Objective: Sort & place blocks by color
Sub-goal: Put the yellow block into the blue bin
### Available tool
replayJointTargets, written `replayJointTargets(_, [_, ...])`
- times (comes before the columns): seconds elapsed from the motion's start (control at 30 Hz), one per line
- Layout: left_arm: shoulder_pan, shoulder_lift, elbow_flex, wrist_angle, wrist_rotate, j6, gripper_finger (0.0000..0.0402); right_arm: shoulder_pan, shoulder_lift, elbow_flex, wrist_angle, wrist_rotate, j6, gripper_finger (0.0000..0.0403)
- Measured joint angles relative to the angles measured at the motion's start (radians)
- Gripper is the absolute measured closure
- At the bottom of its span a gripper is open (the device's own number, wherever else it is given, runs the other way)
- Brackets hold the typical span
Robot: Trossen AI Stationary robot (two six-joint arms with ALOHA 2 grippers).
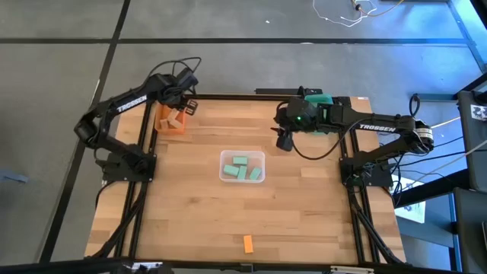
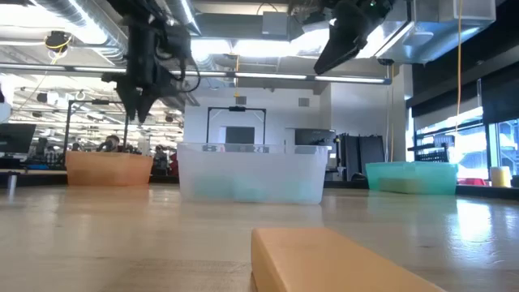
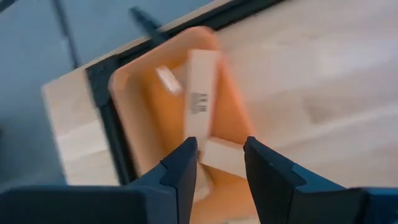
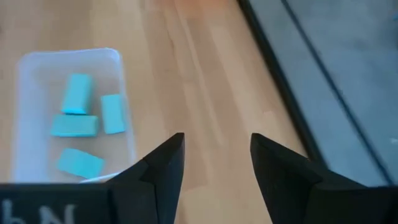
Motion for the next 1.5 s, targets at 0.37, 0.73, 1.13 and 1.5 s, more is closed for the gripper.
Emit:
replayJointTargets(0.37, [-0.212, -0.237, 0.000, 0.004, 0.396, 0.329, 0.0278, 0.001, 0.000, 0.000, -0.010, -0.480, -0.136, 0.0219])
replayJointTargets(0.73, [-0.539, -0.290, 0.000, 0.063, 0.573, 0.488, 0.0278, 0.088, 0.000, 0.000, -0.008, -0.542, -0.247, 0.0219])
replayJointTargets(1.13, [-0.834, -0.289, 0.000, 0.383, 0.430, 0.259, 0.0278, 0.195, 0.002, 0.000, -0.052, -0.454, -0.487, 0.0219])
replayJointTargets(1.5, [-0.982, -0.242, 0.000, 0.494, 0.245, -0.027, 0.0278, 0.314, 0.052, 0.000, 0.056, -0.455, -0.675, 0.0219])
